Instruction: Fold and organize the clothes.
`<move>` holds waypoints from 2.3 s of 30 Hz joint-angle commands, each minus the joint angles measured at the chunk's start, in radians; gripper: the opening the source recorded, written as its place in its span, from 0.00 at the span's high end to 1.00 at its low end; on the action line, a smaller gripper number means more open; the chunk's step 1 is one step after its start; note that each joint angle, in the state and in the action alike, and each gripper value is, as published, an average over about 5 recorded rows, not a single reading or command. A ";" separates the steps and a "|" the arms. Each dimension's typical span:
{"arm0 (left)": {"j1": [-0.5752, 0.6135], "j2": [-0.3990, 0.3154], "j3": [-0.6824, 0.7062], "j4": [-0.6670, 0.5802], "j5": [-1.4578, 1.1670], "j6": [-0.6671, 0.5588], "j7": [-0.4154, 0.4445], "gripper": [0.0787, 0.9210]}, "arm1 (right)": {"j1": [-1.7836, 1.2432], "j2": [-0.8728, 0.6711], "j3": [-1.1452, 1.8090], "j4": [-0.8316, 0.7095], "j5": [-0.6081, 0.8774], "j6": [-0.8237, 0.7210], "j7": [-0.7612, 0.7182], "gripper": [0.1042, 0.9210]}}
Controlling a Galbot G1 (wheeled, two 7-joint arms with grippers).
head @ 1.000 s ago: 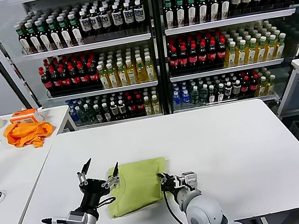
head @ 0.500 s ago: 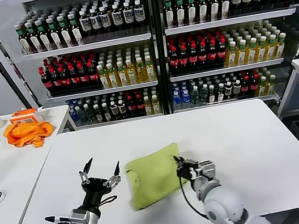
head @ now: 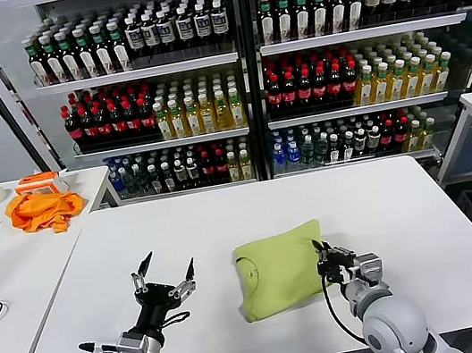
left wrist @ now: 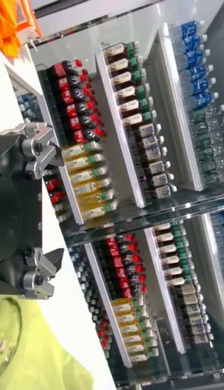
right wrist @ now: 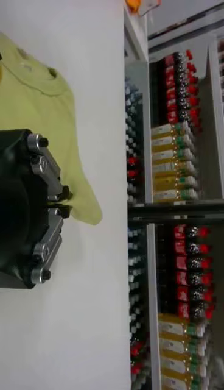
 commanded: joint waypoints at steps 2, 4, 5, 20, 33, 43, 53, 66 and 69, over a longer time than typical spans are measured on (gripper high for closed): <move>-0.011 -0.009 0.003 0.015 0.003 -0.028 0.014 0.12 | -0.033 -0.023 0.054 -0.028 -0.037 0.017 -0.048 0.94; -0.015 -0.010 0.003 0.017 0.004 -0.028 0.017 0.12 | -0.047 -0.035 0.073 0.002 -0.037 0.010 -0.057 0.90; -0.016 -0.009 0.003 0.016 0.002 -0.023 0.017 0.12 | -0.057 -0.045 0.087 0.018 -0.037 0.005 -0.064 0.87; -0.044 -0.009 0.019 0.033 -0.037 -0.092 0.033 0.12 | -0.114 -0.114 0.319 0.017 -0.145 0.172 -0.156 0.35; -0.017 0.048 0.007 0.062 -0.101 -0.114 0.141 0.12 | -0.022 -0.032 0.310 -0.202 -0.268 0.333 -0.246 0.12; -0.106 -0.001 0.015 0.144 -0.087 -0.178 0.137 0.12 | -0.016 -0.041 0.321 -0.205 -0.263 0.354 -0.262 0.12; -0.136 -0.001 0.015 0.167 -0.056 -0.193 0.138 0.12 | -0.017 -0.048 0.344 -0.168 -0.275 0.310 -0.238 0.12; -0.144 -0.015 0.024 0.175 -0.049 -0.229 0.114 0.12 | -0.020 -0.042 0.368 -0.204 -0.338 0.407 -0.266 0.12; -0.160 -0.017 0.032 0.188 -0.047 -0.224 0.072 0.12 | -0.020 -0.036 0.367 -0.210 -0.340 0.416 -0.266 0.12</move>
